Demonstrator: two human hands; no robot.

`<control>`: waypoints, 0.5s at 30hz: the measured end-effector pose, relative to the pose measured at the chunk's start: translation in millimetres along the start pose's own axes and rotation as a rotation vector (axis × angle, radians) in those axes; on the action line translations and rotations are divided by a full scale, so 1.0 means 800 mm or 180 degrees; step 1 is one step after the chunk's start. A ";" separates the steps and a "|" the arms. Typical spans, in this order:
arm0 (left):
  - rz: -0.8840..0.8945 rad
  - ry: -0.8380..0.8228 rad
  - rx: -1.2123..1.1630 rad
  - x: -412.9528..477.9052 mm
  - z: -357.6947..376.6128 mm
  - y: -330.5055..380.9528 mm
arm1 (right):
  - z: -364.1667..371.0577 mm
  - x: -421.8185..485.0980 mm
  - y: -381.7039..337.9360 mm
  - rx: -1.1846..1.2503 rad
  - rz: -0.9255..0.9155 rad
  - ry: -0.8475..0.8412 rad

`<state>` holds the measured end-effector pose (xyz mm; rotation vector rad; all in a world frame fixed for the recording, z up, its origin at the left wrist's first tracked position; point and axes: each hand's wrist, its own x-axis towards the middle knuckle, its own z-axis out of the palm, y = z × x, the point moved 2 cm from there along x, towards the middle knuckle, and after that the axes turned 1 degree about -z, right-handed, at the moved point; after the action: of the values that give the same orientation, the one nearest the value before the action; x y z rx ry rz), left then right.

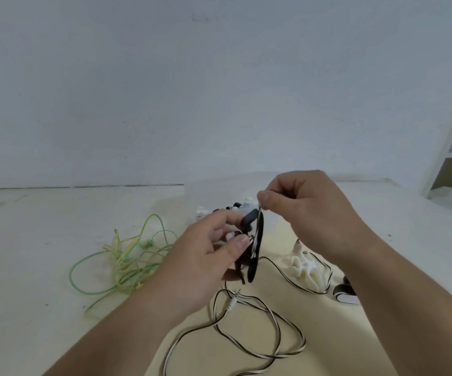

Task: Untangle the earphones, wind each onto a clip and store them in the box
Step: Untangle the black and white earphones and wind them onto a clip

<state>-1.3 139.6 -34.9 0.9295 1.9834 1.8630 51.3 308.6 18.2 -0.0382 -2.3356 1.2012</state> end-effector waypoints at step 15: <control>-0.0039 0.0841 -0.1435 0.007 -0.024 0.010 | 0.043 -0.017 0.009 0.0477 0.0495 -0.2049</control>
<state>-14.8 127.8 -22.9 0.5628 1.5734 2.3858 46.1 283.4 -9.3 0.2603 -2.8099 1.6518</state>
